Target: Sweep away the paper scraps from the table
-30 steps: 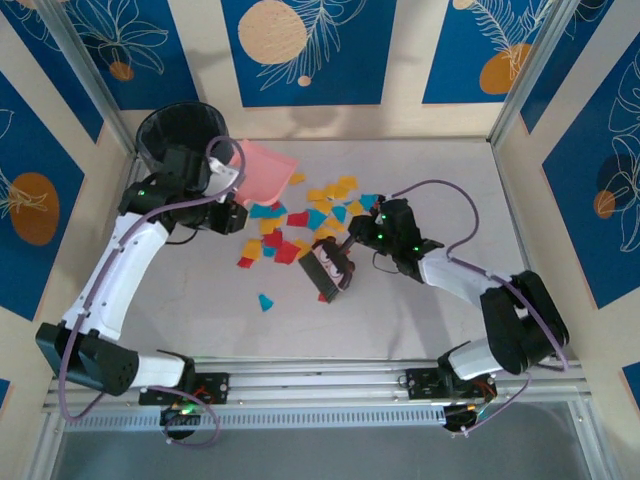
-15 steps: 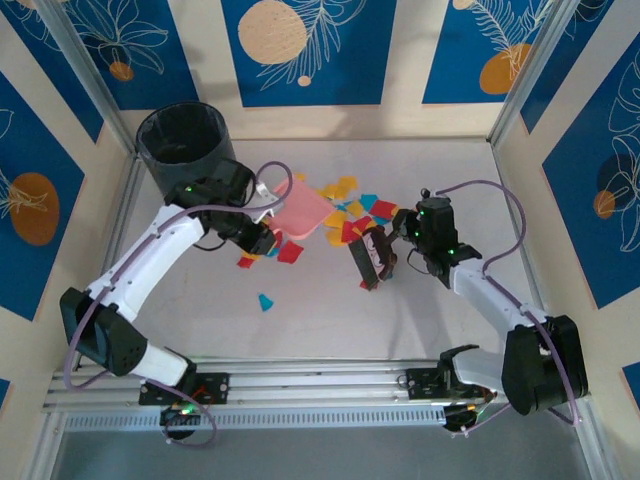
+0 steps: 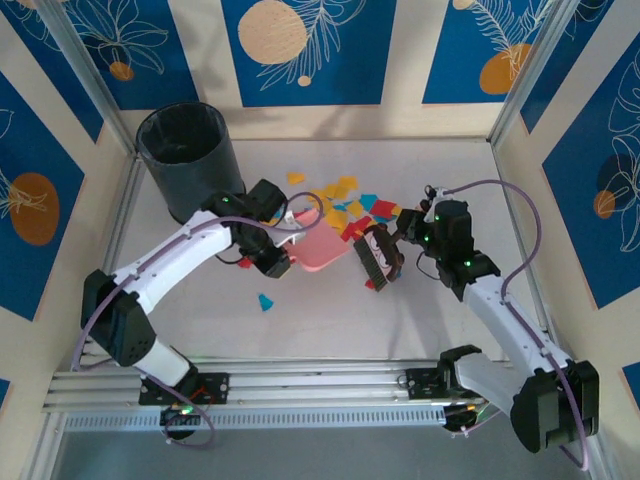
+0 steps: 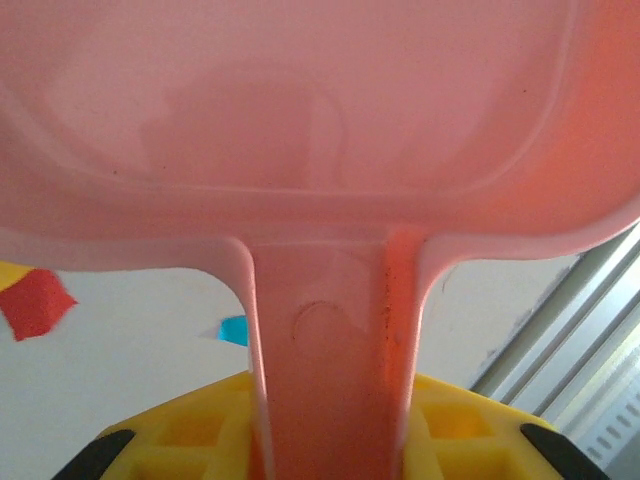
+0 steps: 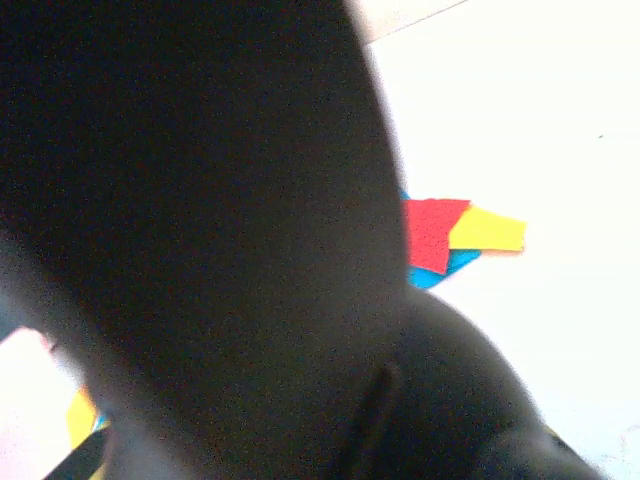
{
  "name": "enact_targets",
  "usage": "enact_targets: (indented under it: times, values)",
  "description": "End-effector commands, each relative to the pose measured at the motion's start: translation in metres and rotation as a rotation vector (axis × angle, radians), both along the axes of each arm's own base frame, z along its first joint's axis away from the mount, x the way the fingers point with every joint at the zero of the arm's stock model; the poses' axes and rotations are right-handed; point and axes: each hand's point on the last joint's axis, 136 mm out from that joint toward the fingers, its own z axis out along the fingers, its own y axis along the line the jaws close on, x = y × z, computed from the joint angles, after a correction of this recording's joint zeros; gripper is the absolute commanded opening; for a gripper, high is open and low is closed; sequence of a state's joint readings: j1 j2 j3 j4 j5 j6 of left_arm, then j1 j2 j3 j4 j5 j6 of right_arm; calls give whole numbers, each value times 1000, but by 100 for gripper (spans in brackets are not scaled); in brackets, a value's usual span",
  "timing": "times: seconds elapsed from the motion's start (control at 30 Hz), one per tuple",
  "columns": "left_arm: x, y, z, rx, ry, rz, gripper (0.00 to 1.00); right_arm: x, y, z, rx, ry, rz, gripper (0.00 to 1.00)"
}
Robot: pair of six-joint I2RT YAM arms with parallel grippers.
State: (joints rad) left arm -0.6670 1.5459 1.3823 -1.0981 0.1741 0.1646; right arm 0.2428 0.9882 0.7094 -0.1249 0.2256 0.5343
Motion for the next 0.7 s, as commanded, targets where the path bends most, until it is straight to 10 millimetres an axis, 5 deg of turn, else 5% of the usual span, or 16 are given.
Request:
enact_targets:
  times: [0.0,0.3,0.67]
  values:
    - [-19,2,-13,63,45,-51,0,-6,-17,24,-96,-46,-50,0]
    - [-52,-9,-43,156,162,-180,0,-19,-47,36,-289,-106,-127,0]
    - [-63,-24,-62,201,264,-233,0,-15,-60,38,-460,-136,-160,0]
